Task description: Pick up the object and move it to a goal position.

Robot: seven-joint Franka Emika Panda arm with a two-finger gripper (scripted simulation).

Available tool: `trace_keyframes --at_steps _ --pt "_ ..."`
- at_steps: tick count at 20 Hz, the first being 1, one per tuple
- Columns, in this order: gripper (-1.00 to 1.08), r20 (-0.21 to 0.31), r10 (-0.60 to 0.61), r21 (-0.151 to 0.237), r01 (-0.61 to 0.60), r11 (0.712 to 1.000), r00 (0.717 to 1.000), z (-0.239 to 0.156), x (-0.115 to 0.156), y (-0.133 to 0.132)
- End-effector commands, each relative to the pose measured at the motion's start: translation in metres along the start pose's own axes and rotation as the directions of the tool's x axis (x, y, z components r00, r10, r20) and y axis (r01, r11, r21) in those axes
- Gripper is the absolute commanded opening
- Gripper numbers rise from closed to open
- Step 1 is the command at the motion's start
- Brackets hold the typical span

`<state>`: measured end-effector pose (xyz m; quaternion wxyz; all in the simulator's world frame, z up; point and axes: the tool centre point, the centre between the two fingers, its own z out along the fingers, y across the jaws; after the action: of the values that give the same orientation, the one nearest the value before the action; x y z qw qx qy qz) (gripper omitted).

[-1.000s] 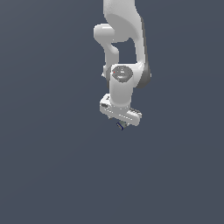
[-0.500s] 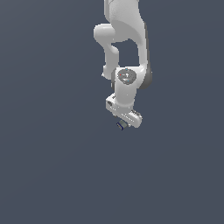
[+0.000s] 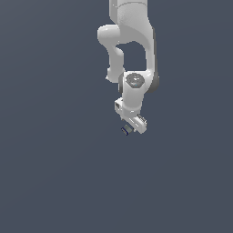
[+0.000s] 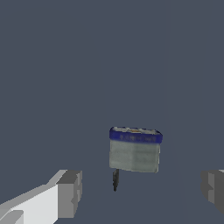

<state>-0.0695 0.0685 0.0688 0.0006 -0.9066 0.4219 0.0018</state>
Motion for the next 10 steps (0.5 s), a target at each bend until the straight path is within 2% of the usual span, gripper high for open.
trace_keyframes --at_steps 1,10 --pt "1.00 -0.002 0.032 0.000 -0.032 0.999 0.999 0.0027 -0.0031 0.0011" --pt "1.00 -0.003 0.067 0.000 -0.067 0.998 0.998 0.0059 -0.0071 0.0025"
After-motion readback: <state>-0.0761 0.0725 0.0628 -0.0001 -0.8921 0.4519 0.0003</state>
